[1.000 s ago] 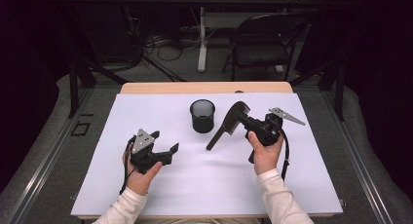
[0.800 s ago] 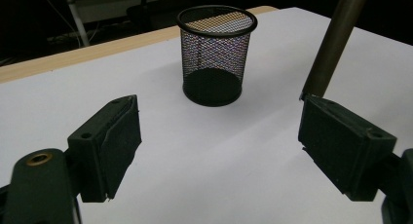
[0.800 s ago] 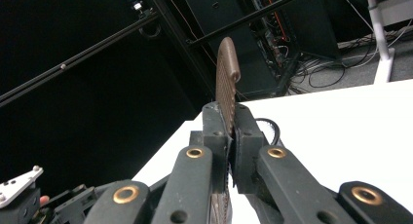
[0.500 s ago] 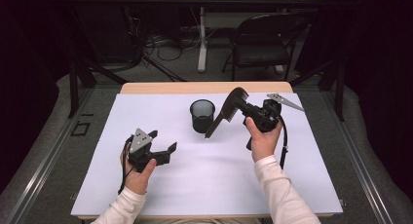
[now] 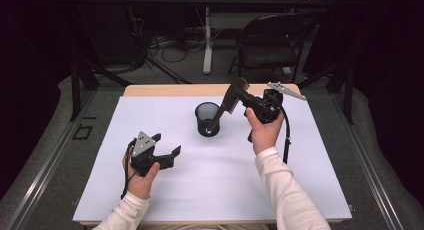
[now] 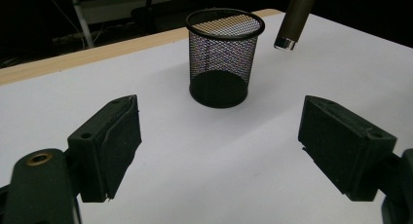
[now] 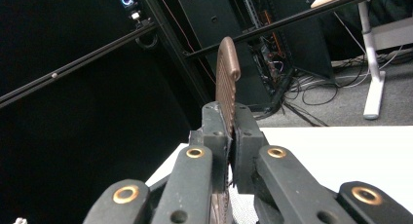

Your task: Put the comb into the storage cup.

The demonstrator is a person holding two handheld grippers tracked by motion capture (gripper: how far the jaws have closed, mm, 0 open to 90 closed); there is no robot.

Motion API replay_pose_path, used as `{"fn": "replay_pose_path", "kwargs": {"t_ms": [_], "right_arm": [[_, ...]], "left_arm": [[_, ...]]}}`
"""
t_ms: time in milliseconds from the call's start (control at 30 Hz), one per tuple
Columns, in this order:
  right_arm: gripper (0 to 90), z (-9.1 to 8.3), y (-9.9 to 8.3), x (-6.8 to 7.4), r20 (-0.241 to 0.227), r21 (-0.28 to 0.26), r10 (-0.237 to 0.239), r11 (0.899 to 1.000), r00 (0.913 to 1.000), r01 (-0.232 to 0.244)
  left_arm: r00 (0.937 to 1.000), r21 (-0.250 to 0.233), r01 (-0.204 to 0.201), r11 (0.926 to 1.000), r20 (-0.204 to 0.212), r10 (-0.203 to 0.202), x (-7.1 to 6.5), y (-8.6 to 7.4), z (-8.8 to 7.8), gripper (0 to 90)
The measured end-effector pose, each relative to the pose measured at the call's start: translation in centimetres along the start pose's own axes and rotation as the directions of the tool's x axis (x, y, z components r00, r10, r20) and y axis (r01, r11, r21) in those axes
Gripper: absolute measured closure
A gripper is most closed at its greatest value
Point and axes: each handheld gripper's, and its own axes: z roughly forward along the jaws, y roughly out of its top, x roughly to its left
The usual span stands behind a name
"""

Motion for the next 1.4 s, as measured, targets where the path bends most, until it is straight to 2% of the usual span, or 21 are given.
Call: {"fn": "replay_pose_path", "kwargs": {"t_ms": [300, 533, 833, 1033, 1400], "right_arm": [[87.4, 0.8, 1.1, 0.1, 0.022, -0.017, 0.002, 1.000, 0.9998, -0.001], [87.4, 1.6, 1.7, 0.2, 0.056, -0.018, -0.016, 1.000, 0.9983, 0.017], [87.4, 2.6, 2.4, -0.4, 0.111, -0.032, -0.012, 0.999, 0.9937, 0.016], [87.4, 3.2, 2.3, -1.0, 0.145, -0.043, 0.005, 0.999, 0.9894, 0.002], [87.4, 4.4, 1.7, -1.5, 0.172, -0.045, 0.019, 0.999, 0.9849, -0.011]], "left_arm": [[1.0000, -0.001, 0.002, 1.0000, -0.001, -0.002, 0.1, 0.0, 0.0, 16.0], [1.0000, -0.002, 0.004, 1.0000, -0.002, -0.004, 0.2, 0.0, 0.0, 16.0], [1.0000, 0.000, 0.005, 1.0000, -0.001, -0.005, 0.2, 0.0, 0.0, 16.0], [1.0000, 0.001, 0.008, 1.0000, -0.003, -0.008, 0.3, 0.0, 0.0, 16.0], [1.0000, 0.007, 0.007, 1.0000, -0.003, -0.007, 0.3, 0.0, 0.1, 16.0]]}}
